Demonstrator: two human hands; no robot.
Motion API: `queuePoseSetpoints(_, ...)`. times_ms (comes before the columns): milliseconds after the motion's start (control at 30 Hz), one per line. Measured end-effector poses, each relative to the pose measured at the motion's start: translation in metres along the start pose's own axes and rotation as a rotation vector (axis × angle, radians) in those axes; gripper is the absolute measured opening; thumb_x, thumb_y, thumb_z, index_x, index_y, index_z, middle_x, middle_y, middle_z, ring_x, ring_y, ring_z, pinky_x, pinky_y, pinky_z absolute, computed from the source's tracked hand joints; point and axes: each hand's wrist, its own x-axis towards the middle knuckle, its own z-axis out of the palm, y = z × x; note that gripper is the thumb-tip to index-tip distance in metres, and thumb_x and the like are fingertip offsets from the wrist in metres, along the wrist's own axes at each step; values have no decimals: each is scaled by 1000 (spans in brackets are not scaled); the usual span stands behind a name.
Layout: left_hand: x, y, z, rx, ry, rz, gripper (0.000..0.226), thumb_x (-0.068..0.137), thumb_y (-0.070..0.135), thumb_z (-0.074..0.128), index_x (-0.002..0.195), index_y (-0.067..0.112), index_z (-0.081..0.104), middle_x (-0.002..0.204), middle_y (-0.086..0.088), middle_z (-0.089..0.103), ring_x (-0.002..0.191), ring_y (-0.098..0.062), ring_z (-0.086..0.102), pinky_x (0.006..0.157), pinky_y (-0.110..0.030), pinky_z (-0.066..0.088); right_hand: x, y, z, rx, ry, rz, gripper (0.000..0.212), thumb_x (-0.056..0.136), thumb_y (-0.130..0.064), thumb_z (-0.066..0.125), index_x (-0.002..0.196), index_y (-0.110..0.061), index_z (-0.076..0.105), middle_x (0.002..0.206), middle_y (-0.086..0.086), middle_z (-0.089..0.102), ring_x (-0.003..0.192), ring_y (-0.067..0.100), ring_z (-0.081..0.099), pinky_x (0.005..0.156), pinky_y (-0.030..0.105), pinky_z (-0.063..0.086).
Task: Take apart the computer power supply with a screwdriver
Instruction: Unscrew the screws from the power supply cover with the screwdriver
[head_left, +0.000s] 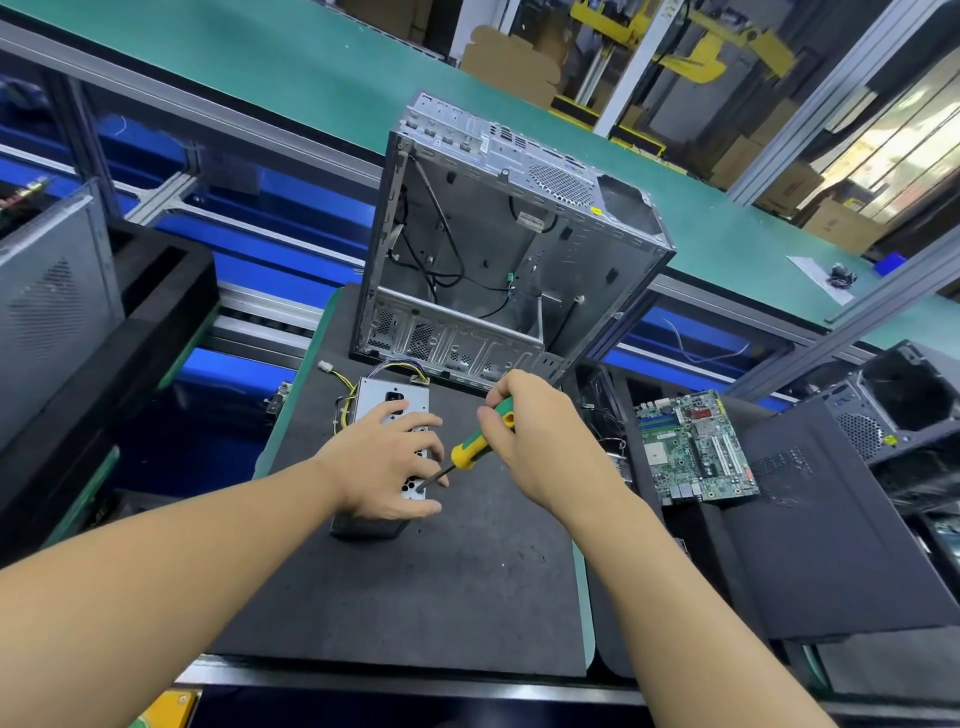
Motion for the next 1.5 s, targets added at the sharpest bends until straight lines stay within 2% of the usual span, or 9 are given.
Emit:
queuePoseSetpoints(167, -1, 1, -2, -16, 13, 15, 52, 86, 75, 32, 107, 46, 69, 120, 22, 55, 145, -10, 26, 119, -44, 12, -3, -2, 0, -13, -1, 52, 16, 100, -23, 50, 105, -9, 53, 93, -1, 48, 75, 16, 39, 60, 26, 23)
queuePoseSetpoints(333, -1, 3, -4, 41, 185, 67, 44, 84, 72, 46, 85, 38, 74, 94, 15, 62, 117, -13, 48, 111, -50, 36, -1, -28, 2, -274, -166, -66, 26, 101, -35, 46, 103, -10, 50, 93, 3, 54, 80, 25, 50, 62, 36, 41)
queuePoseSetpoints(533, -1, 4, -6, 69, 365, 132, 36, 75, 67, 64, 62, 34, 70, 77, 11, 59, 101, -17, 47, 92, -50, 52, 8, -38, -4, -493, -90, -67, 34, 103, -48, 34, 93, -15, 32, 67, -1, 33, 54, 22, 36, 45, 31, 21)
queuePoseSetpoints(733, 1, 9, -22, 88, 459, 141, 45, 66, 66, 66, 53, 23, 55, 71, 14, -5, 79, -15, 33, 88, -40, 50, 13, -40, -16, -280, -357, -267, 10, 99, -23, 48, 103, -15, 46, 102, 3, 49, 90, 26, 51, 75, 41, 43)
queuePoseSetpoints(900, 1, 7, -12, 35, 411, 120, 40, 66, 63, 72, 72, 27, 57, 65, 10, 51, 85, -17, 43, 88, -44, 53, 16, -37, -18, -218, -429, -193, 11, 94, -21, 47, 105, -25, 47, 108, -2, 44, 100, 26, 48, 82, 41, 44)
queuePoseSetpoints(1067, 2, 4, -6, 68, 305, 88, 42, 81, 71, 51, 80, 30, 62, 85, 6, 61, 102, -18, 44, 97, -36, 28, 9, -39, -8, -479, -177, -181, 24, 102, -45, 38, 90, -26, 30, 74, -1, 41, 59, 19, 36, 58, 38, 37)
queuePoseSetpoints(1267, 1, 5, -4, 75, 324, 108, 49, 80, 65, 61, 89, 18, 69, 110, -4, 68, 121, -32, 56, 101, -57, 46, 15, -34, -22, -221, -364, -87, 27, 93, -11, 49, 117, -20, 41, 120, 4, 50, 106, 29, 47, 88, 46, 46)
queuePoseSetpoints(1400, 0, 9, -13, 85, 330, 124, 46, 73, 66, 67, 77, 21, 65, 96, 1, 70, 114, -31, 61, 93, -59, 52, 9, -31, -19, -219, -338, -59, 23, 93, -24, 49, 116, -21, 46, 113, 1, 49, 107, 29, 42, 81, 37, 38)
queuePoseSetpoints(1500, 1, 8, -11, 102, 175, 58, 55, 79, 75, 50, 96, 26, 69, 104, 8, 67, 121, -24, 50, 106, -55, 42, 8, -34, -10, -199, -235, -50, 14, 102, -30, 38, 101, -16, 39, 105, 6, 52, 97, 31, 48, 73, 38, 36)
